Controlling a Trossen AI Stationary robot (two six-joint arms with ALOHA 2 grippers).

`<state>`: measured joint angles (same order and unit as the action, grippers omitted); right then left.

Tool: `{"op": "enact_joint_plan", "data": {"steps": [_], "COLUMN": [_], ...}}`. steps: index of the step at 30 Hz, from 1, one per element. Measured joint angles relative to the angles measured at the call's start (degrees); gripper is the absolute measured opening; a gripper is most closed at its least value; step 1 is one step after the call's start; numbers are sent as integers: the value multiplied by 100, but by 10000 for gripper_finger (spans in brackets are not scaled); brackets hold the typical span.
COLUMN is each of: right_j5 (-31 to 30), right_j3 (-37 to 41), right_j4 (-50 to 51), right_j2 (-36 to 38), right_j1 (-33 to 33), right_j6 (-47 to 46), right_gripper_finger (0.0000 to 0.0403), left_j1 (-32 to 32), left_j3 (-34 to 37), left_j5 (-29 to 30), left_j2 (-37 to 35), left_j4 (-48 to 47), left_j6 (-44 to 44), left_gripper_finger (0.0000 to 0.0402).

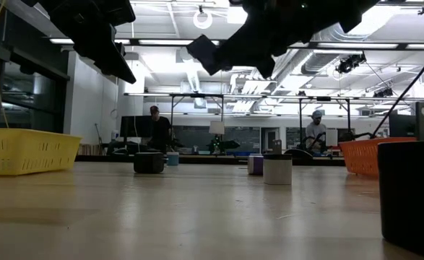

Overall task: Pick & Place Office items
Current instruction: Put the dark blue digital timer into the yellow bin

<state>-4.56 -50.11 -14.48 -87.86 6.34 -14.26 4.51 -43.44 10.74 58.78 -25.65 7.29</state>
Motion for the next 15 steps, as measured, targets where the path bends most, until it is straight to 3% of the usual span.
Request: {"op": "enact_joint_plan", "data": {"steps": [15], "right_j5": [-211], "right_j3": [0], "right_j4": [-216], "right_j2": [-43], "right_j1": [239], "right_j6": [108], "right_gripper_finger": [57], "left_j1": [0], "left_j3": [0], "left_j5": [0], "left_j2": [0], "left_j4": [466], "left_j6": [157], "left_gripper_finger": [126]}}
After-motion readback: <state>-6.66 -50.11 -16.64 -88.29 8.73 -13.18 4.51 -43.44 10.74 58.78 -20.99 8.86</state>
